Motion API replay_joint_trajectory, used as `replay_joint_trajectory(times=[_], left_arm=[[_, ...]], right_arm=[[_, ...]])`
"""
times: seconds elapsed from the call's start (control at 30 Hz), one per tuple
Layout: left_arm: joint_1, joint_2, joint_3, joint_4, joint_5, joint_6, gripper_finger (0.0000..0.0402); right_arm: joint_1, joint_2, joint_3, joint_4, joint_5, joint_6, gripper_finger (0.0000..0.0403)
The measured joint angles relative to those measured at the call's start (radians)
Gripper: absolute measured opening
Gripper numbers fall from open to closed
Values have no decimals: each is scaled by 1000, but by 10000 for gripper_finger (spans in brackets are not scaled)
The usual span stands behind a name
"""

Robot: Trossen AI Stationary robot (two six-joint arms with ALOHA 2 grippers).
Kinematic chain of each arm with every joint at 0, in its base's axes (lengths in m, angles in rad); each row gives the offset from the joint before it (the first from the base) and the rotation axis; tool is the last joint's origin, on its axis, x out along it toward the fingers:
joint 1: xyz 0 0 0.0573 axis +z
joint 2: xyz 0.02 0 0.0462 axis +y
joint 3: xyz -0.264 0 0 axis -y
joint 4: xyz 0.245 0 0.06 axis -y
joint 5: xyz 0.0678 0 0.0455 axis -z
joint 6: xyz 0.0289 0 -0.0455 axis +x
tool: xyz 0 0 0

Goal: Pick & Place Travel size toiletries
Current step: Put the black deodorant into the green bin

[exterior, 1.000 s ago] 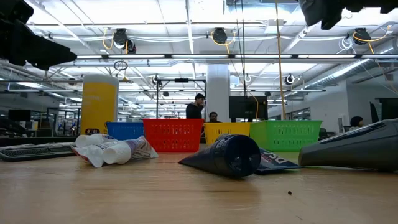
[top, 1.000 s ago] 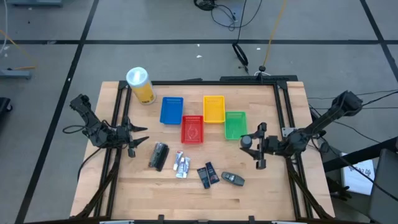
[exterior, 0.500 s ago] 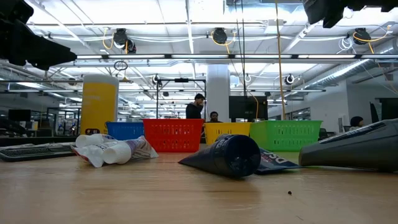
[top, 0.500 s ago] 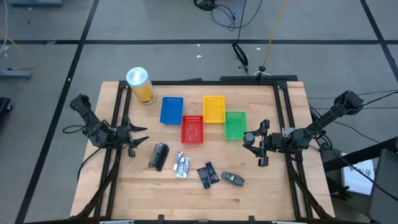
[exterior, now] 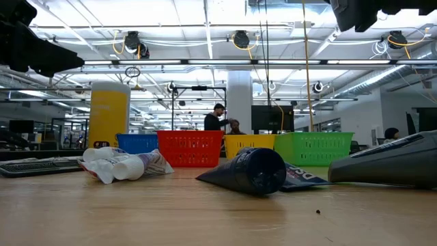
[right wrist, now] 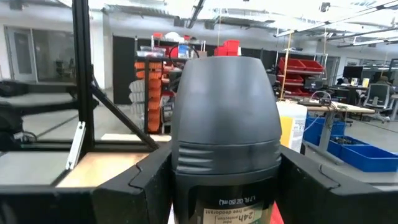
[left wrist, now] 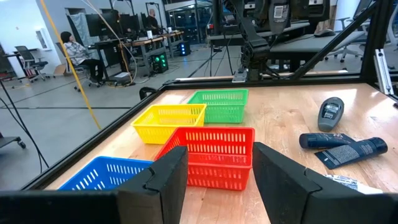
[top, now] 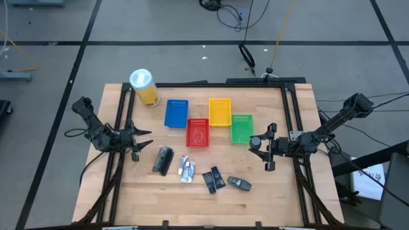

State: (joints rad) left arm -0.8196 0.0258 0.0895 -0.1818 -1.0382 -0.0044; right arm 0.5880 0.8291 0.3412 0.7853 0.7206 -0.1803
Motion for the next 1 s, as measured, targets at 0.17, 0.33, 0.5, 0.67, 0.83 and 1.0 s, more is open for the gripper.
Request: replay_joint_trajectory(times=[0.17,0.33,0.5,0.67,0.83,1.0], left_arm=[[0,0,0,0,0,0,179],[0,0,0,0,0,0,180],[0,0,0,0,0,0,179],[0,0,0,0,0,0,180],[0,0,0,0,0,0,179],[0,0,0,0,0,0,179]], right_arm=[[-21,-42,0,-82,42,42,210],[-66,-46,0,-106,41,60,210],[-96,-46,0,-117,41,88,210],[-99,-46,0,-132,41,89,210],[-99,-46,0,-149,41,90,210],[-99,-46,0,-155,38,90,210]])
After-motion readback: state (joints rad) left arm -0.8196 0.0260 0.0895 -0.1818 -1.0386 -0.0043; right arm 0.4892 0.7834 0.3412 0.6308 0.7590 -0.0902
